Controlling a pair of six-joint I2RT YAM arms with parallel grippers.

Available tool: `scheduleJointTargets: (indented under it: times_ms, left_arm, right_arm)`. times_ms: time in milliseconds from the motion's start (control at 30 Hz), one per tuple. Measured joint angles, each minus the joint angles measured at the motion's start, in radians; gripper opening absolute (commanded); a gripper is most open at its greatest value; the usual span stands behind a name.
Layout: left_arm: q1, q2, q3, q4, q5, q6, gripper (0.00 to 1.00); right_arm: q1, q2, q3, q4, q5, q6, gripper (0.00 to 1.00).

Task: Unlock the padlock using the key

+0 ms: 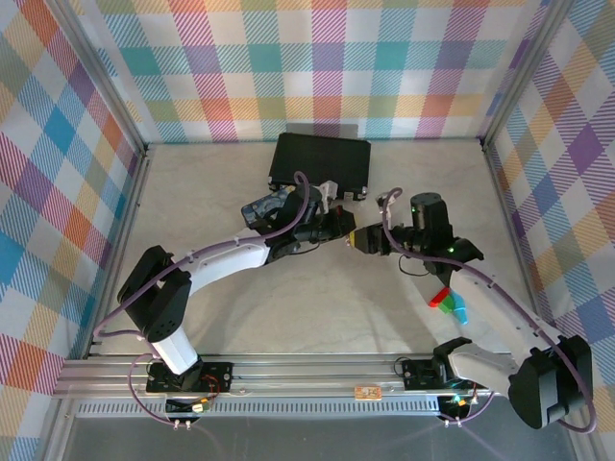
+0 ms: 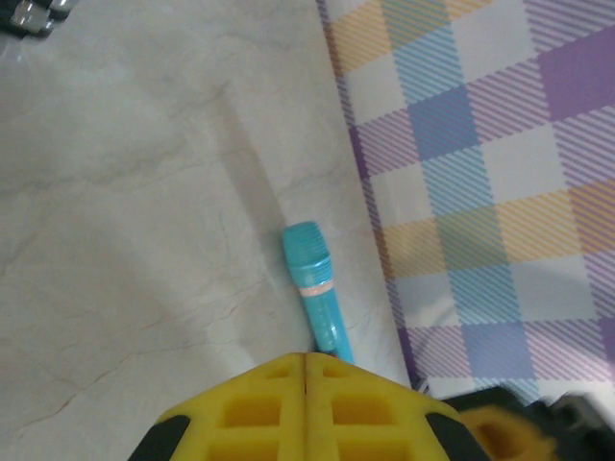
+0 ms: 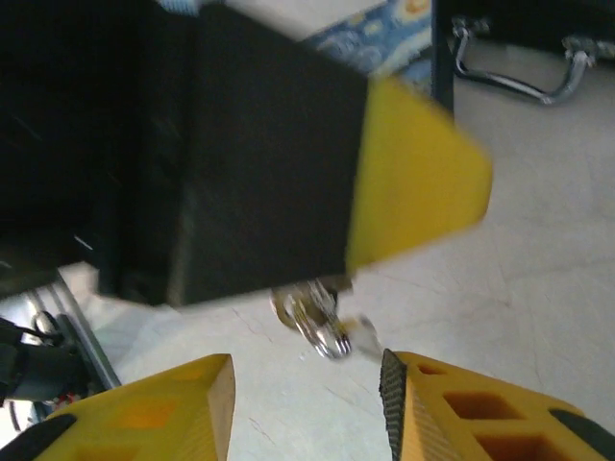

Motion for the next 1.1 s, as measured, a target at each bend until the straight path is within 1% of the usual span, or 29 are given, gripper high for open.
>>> scheduleJointTargets:
  times_ms: [167,333,400,500,633,767,933,1100]
  left_arm:
    - [0.0,-0.008,-0.08,0.15,0.014,0.028,0.0]
    - [0.0,-0.009,-0.124,0.304,0.026,0.044,0.0]
    - [0.0,-0.013,-0.14,0.338,0.022,0.054,0.0]
    - [0.0,-0.02,-0.148,0.362,0.013,0.063,0.0]
    - [0.006,-0.021,-0.153,0.373,-0.003,0.065,0.0]
    - [0.013,-0.021,-0.161,0.396,-0.018,0.061,0.0]
    - [0.013,-0.021,-0.169,0.421,-0.034,0.057,0.0]
    - [0.008,-0.021,-0.176,0.46,-0.035,0.035,0.0]
  right_arm:
    - [-0.055,-0.018,-0.1,0.179,-0.089,0.1,0.36]
    - [-0.057,-0.011,-0.159,0.308,-0.14,0.182,0.35]
    - [-0.058,-0.008,-0.169,0.346,-0.152,0.204,0.35]
    - [-0.059,0.006,-0.194,0.441,-0.177,0.254,0.35]
    - [-0.064,0.057,-0.214,0.566,-0.217,0.325,0.32]
    - [-0.064,0.103,-0.216,0.655,-0.251,0.377,0.3]
    - [-0.068,0.111,-0.231,0.705,-0.262,0.404,0.31]
    - [-0.068,0.09,-0.268,0.703,-0.252,0.409,0.31]
